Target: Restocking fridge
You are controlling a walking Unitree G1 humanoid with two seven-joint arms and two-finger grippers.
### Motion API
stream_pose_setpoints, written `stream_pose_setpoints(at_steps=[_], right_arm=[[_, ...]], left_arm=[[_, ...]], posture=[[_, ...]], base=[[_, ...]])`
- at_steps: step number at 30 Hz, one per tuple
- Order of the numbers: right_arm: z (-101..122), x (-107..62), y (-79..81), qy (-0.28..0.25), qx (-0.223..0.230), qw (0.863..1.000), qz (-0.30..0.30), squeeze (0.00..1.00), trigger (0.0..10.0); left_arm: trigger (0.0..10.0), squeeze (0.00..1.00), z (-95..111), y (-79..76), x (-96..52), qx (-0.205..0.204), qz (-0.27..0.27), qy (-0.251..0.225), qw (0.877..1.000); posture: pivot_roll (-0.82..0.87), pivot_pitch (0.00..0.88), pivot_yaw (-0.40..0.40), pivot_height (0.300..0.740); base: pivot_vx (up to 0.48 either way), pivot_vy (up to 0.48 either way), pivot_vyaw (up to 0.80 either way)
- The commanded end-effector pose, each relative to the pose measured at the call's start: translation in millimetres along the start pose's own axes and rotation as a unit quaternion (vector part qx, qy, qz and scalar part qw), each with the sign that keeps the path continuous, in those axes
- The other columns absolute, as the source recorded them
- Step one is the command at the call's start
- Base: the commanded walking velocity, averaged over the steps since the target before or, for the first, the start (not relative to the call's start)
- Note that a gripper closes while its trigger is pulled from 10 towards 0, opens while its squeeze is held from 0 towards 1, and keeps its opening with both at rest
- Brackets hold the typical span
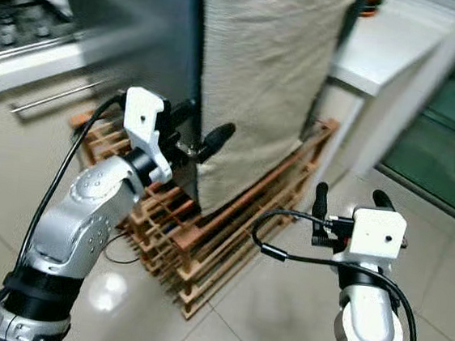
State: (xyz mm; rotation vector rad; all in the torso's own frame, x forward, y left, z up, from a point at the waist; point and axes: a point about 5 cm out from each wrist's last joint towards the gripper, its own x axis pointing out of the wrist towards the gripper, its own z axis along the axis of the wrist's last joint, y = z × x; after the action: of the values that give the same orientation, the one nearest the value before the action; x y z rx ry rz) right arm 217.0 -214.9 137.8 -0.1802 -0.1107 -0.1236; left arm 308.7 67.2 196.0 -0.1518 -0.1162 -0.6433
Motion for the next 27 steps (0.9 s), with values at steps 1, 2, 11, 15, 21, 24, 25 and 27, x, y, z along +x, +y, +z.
stream_pose_setpoints(at_steps=[1, 2, 11, 15, 21, 24, 25, 27], right_arm=[[3, 5.2, 0.0, -0.016, 0.004, 1.0, 0.004, 0.0, 10.0], [3, 6.5, -0.4, -0.017, 0.004, 1.0, 0.005, 0.0, 10.0], [0, 11.3, -2.0, -0.02, 0.005, 1.0, 0.012, 0.0, 10.0], [-4, 12.6, 0.1, -0.017, 0.009, 1.0, 0.023, 0.0, 10.0], [-24, 8.4, 4.3, 0.025, 0.024, 0.998, 0.058, 0.0, 10.0], [-26, 9.0, 4.5, 0.029, 0.029, 0.997, 0.059, 0.0, 10.0], [-26, 10.5, 6.6, 0.031, 0.032, 0.997, 0.066, 0.0, 10.0], [-28, 12.0, 10.9, 0.037, 0.033, 0.995, 0.086, 0.0, 10.0]], left_arm=[[10.0, 0.0, -4, 5.0, 4.5, -0.008, 0.017, 0.015, 1.0], [10.0, 0.0, -4, 7.2, 6.0, -0.01, 0.025, 0.014, 1.0], [10.0, 0.0, -7, 0.4, 16.0, -0.04, 0.024, 0.008, 0.999], [10.0, 0.0, -9, -8.2, 20.0, -0.05, -0.004, 0.008, 0.999], [10.0, 0.0, -10, -40.0, 35.5, -0.069, -0.103, 0.013, 0.992], [10.0, 0.0, -11, -52.7, 42.0, -0.078, -0.138, 0.017, 0.987], [10.0, 0.0, -11, -65.6, 46.3, -0.08, -0.179, 0.02, 0.98], [10.0, 0.0, -9, -77.0, 50.8, -0.079, -0.213, 0.018, 0.974]], posture=[[-0.16, 0.015, 0.037, 0.74], [-0.16, 0.015, 0.037, 0.74], [-0.16, 0.017, 0.03, 0.74], [-0.17, 0.009, 0.032, 0.74], [-0.17, 0.0, 0.036, 0.74], [-0.17, 0.0, 0.037, 0.74], [-0.17, 0.0, 0.037, 0.74], [-0.18, 0.0, 0.039, 0.74]], base=[[0.0, 0.0, 0.0], [0.0, 0.0, 0.0], [0.0, 0.0, 0.0], [0.0, 0.0, 0.0], [0.0, 0.0, 0.0], [0.0, 0.0, 0.0], [0.0, 0.0, 0.0], [0.0, 0.0, 0.0]])
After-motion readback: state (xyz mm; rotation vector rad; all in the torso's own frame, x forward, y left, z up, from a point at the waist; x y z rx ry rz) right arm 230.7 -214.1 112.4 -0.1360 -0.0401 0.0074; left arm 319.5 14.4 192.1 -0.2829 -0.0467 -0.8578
